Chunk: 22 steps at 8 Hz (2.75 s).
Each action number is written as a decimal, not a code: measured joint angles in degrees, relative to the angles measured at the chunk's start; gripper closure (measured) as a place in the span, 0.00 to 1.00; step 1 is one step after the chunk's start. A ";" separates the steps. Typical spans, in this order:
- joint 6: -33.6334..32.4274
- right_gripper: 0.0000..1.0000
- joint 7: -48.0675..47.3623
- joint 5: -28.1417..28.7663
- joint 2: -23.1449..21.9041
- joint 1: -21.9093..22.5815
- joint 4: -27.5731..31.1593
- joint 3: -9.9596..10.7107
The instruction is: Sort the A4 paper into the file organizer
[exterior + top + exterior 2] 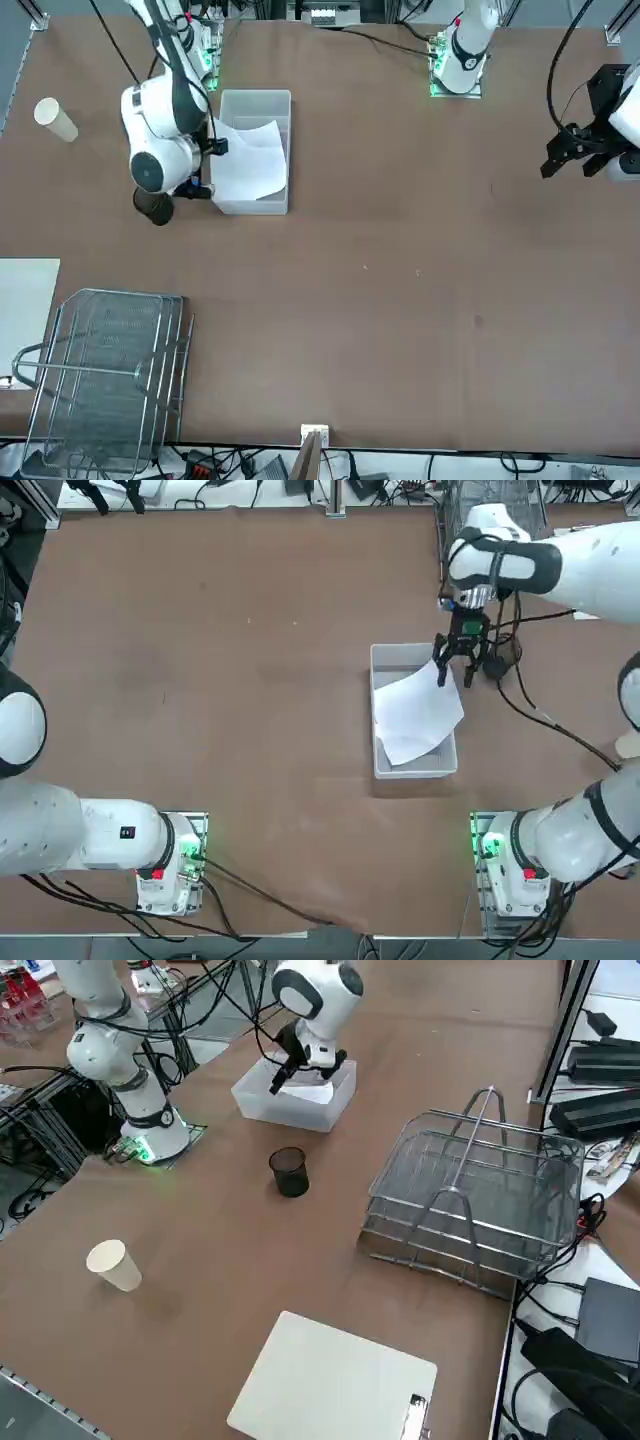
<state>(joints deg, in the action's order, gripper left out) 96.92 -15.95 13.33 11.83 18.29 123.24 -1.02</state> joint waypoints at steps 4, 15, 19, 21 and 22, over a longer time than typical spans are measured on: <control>0.60 0.28 0.00 0.01 2.95 0.83 -0.09 0.06; -17.76 0.99 0.00 0.04 1.19 -3.11 -17.40 2.56; -21.09 0.99 0.88 0.05 0.48 -16.42 -39.08 2.99; -13.50 0.99 1.28 4.66 1.84 -21.94 -44.49 3.11; -8.77 0.99 1.12 9.18 2.76 -24.65 -45.45 3.16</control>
<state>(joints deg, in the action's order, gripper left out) 88.15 -14.83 22.50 14.60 -6.36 77.78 2.14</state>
